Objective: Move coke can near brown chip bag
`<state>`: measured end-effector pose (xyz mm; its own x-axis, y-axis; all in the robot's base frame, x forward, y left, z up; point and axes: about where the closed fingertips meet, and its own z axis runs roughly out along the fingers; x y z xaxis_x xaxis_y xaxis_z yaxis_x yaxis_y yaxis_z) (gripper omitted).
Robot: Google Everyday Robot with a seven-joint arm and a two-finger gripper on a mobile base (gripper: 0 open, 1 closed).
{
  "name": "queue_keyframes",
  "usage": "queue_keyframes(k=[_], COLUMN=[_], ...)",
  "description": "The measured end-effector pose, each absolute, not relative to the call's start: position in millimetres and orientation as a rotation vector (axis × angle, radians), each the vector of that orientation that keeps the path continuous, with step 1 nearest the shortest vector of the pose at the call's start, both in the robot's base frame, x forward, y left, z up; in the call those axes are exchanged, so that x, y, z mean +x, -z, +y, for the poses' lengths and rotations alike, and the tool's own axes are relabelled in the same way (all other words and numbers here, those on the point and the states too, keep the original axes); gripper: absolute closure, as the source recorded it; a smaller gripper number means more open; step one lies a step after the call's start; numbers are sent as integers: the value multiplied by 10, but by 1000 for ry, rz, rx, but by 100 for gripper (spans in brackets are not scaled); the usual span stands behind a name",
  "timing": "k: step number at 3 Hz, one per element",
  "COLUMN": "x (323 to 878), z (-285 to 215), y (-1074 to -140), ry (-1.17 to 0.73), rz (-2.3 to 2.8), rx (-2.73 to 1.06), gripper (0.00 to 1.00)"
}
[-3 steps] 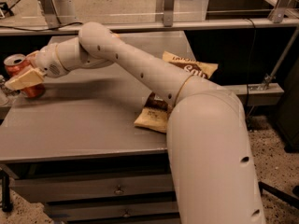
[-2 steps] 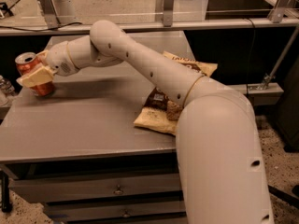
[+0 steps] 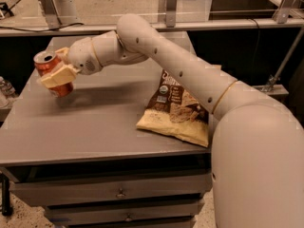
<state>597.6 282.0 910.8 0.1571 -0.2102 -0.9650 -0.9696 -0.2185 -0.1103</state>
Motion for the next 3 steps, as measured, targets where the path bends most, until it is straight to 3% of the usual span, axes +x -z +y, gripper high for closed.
queue_keyframes(k=[3], x=[5594], z=[1875], y=[-8986], ry=[-1143], rz=[1188], rx=[-1685], gripper=[100])
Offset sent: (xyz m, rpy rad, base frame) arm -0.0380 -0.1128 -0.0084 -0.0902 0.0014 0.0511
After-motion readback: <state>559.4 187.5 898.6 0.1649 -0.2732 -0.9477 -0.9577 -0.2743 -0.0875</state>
